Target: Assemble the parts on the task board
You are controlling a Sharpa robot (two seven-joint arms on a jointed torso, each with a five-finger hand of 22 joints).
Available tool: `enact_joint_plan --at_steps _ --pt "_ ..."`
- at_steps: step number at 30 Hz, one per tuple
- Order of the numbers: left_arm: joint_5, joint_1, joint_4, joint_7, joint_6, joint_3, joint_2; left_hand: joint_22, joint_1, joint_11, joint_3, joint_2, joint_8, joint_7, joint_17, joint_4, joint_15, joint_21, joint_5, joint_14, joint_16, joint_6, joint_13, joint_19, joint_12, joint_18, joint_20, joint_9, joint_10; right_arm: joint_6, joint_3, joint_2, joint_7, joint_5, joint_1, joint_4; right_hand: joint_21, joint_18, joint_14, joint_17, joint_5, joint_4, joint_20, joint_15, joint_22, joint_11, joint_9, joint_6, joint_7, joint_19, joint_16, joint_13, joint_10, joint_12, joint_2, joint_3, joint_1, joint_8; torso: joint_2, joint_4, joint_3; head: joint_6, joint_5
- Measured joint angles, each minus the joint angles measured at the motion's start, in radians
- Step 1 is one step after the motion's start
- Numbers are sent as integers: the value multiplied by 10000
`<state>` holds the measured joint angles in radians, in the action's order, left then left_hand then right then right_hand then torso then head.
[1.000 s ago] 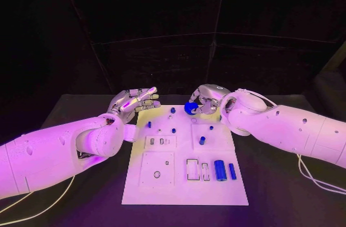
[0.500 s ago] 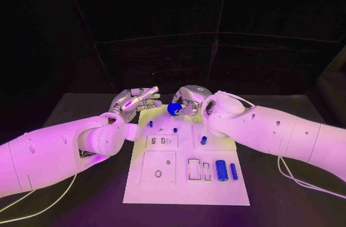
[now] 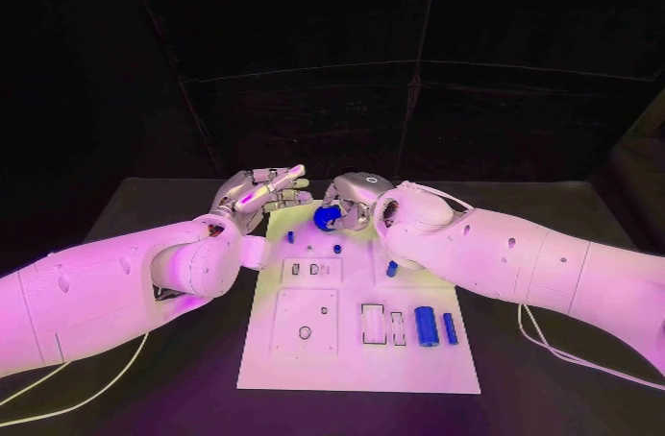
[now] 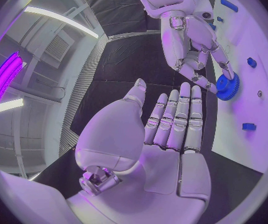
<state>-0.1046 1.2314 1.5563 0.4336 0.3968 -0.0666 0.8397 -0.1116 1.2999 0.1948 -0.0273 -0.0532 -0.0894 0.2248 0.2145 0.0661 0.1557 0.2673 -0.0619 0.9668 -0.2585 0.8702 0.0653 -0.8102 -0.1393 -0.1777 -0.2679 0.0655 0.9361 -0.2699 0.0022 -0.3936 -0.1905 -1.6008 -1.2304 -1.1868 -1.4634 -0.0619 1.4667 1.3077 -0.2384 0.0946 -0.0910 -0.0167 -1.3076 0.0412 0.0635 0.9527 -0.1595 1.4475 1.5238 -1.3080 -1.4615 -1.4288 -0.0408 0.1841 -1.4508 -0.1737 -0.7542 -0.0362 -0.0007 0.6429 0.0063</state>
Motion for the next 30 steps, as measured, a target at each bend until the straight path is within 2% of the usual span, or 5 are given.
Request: enact_joint_plan --at_steps 8,14,18,23,30 --pt "0 1 -8 0 0 0 -2 13 38 0 0 -38 0 0 16 0 0 0 0 0 0 0 0 0 0 0 0 0 0 242 -10 29 -110 -84 18 50 0 0 0 -1 117 23 0 2 1 56 4 172 14 0 0 0 55 88 -171 77 177 36 0 12 2 7 24" --pt "0 1 -13 0 1 0 -4 12 38 0 0 -37 0 0 16 0 0 0 0 0 0 0 0 0 0 0 0 0 0 258 -5 35 -299 -203 17 85 0 0 1 -1 288 55 0 2 1 234 26 108 99 -1 0 0 235 349 -291 136 499 387 0 13 6 -1 13" --pt "0 1 -14 0 1 0 -4 12 38 0 0 -38 0 0 16 0 0 0 0 0 0 0 0 0 0 0 0 0 0 282 -11 35 -415 -261 17 103 0 -1 -33 -2 409 67 0 39 2 300 58 -212 -21 0 0 0 302 462 -314 182 688 565 0 13 6 8 5" --pt "0 1 -18 0 1 0 -5 11 37 0 0 -38 0 0 15 0 0 0 0 0 0 0 0 0 0 0 0 0 0 409 -13 35 -497 -283 19 108 0 0 1 -2 1084 711 -112 153 2 379 21 -618 -113 36 0 1 382 504 -598 -436 1680 853 1 13 6 24 4" --pt "0 1 -19 0 2 1 -3 11 37 0 0 -37 0 0 14 0 0 0 0 0 0 0 0 0 0 0 0 0 0 698 -13 42 -587 -271 21 109 0 0 -34 -3 895 1380 -148 187 2 393 50 -632 -126 0 37 0 396 504 -467 -1106 2186 926 1 13 3 34 4"
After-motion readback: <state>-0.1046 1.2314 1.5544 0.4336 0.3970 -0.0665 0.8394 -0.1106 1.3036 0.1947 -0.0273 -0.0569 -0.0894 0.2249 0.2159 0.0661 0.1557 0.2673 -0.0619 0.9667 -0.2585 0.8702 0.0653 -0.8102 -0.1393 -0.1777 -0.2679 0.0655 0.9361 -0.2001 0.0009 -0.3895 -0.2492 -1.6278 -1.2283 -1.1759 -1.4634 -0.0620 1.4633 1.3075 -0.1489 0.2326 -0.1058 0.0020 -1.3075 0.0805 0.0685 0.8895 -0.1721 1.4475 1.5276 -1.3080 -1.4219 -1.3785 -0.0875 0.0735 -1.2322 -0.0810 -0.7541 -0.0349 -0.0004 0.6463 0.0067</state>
